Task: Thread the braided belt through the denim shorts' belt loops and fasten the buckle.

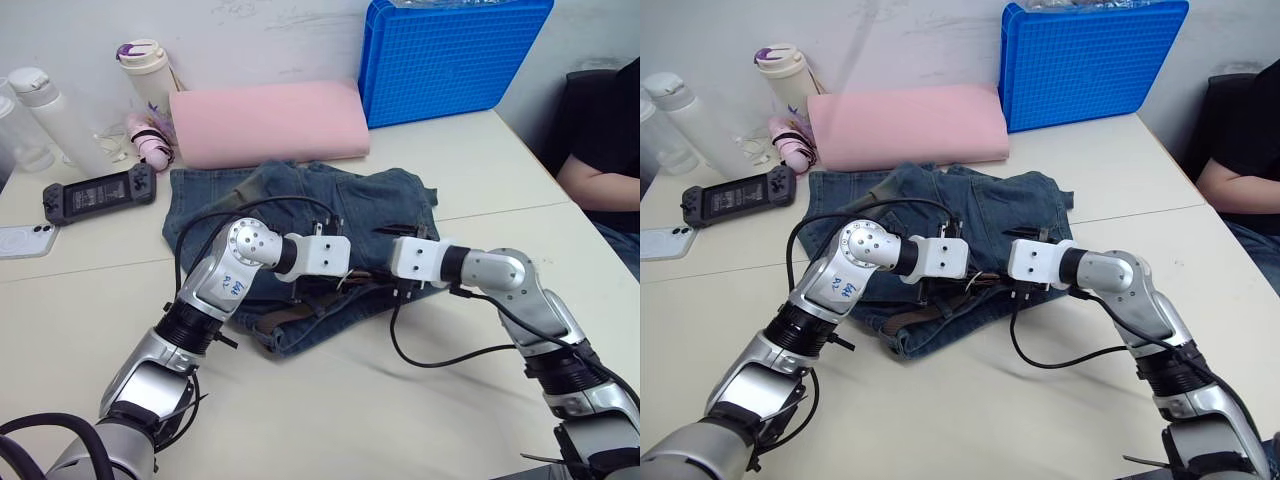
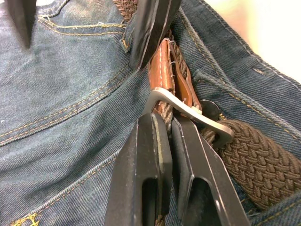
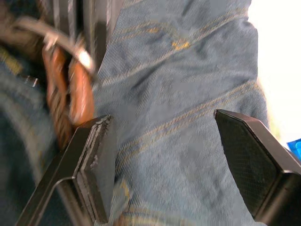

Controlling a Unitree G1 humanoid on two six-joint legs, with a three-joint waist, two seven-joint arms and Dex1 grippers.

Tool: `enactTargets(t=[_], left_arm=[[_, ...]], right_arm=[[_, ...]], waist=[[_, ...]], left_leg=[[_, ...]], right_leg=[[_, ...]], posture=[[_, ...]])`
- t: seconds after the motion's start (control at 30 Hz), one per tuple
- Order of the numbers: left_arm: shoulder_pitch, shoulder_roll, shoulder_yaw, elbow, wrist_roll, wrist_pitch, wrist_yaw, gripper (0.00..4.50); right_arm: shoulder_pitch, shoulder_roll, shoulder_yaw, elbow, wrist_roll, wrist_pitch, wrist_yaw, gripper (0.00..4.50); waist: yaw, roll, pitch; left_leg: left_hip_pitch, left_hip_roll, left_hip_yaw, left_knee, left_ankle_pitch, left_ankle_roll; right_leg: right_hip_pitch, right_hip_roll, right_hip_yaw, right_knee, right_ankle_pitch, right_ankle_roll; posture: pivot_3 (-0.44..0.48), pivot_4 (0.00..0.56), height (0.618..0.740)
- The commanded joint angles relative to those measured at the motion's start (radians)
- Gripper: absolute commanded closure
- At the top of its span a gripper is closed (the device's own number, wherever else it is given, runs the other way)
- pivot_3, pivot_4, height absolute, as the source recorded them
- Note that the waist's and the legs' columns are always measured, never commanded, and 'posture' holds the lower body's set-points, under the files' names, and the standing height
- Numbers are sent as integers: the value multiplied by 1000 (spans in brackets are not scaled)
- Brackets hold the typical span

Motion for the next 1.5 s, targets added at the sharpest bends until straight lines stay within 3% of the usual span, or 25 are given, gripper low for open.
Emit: enactTargets(t=[0.03,0.6,0.7,0.9,1.03,1.2,1.33,1.47,1.5], left_arm=[[-16,2,8,-19,-15,9,16,4500],[17,-7,-15,-84,-18,82,50,4500],[8,-12,-18,-76,-19,73,51,4500],[-8,-15,-21,-50,-10,54,66,4500],[-24,-32,22,-36,-45,65,96,4500],[-28,-35,134,-92,-196,209,40,2459],[-20,80,198,-89,-225,234,6,681],[22,184,279,-116,-309,306,-36,681],[38,200,299,-143,-342,337,-45,968]], right_arm=[[-5,-39,-32,-38,13,6,29,963],[-30,24,17,-53,26,3,61,963],[-30,35,21,-43,20,-3,57,1684],[-9,35,30,-50,23,-3,58,4430],[11,30,32,-42,15,-18,53,4430],[14,26,32,-28,12,-27,48,4500],[13,26,32,-24,11,-32,47,4500],[13,28,36,-19,11,-40,49,4500],[12,29,37,-21,11,-39,49,4500]], waist=[[-1,0,0],[1,0,0],[1,0,0],[1,0,0],[1,0,0],[-1,0,0],[-3,0,0],[-7,0,0],[-8,0,0]], left_leg=[[0,0,0,0,0,0],[0,0,0,0,0,0],[0,0,0,0,0,0],[0,0,0,0,0,0],[0,0,0,0,0,0],[0,0,0,0,0,0],[0,1,0,0,0,0],[0,1,0,0,0,0],[0,1,0,0,0,0]], right_leg=[[0,0,0,0,0,0],[0,0,0,0,0,0],[0,0,0,0,0,0],[0,0,0,0,0,0],[0,0,0,0,0,0],[0,0,0,0,0,0],[0,0,0,0,0,0],[0,0,0,0,0,0],[0,0,0,0,0,0]], posture=[[0,150,740],[0,150,740],[0,150,740],[0,150,740],[0,150,740],[0,150,740],[0,150,740],[0,150,740],[0,150,740]])
